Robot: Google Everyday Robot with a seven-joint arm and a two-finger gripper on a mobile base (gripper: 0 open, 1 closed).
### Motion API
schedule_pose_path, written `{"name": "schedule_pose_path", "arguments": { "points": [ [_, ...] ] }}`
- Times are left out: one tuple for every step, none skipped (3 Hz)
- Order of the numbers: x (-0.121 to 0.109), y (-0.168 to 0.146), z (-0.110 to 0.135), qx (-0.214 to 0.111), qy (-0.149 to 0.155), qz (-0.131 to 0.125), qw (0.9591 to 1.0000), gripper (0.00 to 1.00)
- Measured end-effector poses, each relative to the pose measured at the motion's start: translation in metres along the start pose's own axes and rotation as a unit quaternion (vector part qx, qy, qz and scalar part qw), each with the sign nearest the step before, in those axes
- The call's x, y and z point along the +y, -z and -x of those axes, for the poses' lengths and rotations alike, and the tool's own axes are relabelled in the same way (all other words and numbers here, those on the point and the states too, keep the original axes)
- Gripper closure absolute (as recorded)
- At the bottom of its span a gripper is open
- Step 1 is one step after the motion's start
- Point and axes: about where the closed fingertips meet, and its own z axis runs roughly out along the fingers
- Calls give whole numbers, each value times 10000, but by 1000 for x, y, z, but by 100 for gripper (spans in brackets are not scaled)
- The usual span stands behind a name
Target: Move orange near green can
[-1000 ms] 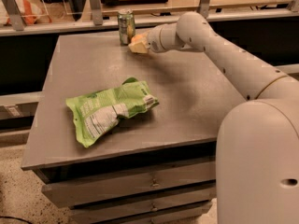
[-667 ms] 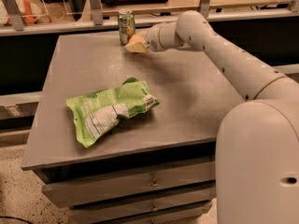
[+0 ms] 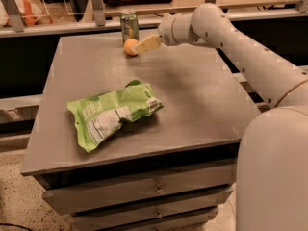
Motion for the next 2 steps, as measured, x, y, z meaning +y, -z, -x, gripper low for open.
{"name": "schedule_pose_path", "arguments": {
  "points": [
    [-8, 31, 5, 52, -138, -107, 9998, 0],
    [-14, 61, -1, 22, -606, -158, 9980, 0]
  ]
}}
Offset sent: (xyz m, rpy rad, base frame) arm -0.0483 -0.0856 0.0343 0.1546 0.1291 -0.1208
